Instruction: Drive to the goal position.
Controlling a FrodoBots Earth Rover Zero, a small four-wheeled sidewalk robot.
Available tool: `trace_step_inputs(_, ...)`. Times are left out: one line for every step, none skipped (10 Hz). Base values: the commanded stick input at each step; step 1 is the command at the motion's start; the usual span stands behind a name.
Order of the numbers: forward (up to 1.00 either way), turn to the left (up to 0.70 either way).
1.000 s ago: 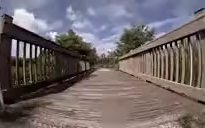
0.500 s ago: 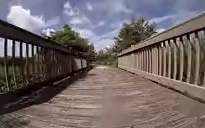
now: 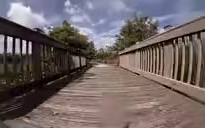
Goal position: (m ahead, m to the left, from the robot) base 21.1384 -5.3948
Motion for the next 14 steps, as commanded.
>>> trace_step_inputs(0.85,0.0)
trace_step_inputs(0.85,0.0)
trace_step_inputs(0.85,0.0)
trace_step_inputs(0.85,0.0)
trace_step_inputs(0.85,0.0)
trace_step_inputs(0.85,0.0)
trace_step_inputs(0.85,0.0)
trace_step_inputs(0.85,0.0)
trace_step_inputs(0.85,0.0)
trace_step_inputs(0.85,0.0)
trace_step_inputs(0.85,0.0)
trace_step_inputs(0.85,0.0)
trace_step_inputs(0.85,0.0)
trace_step_inputs(0.85,0.0)
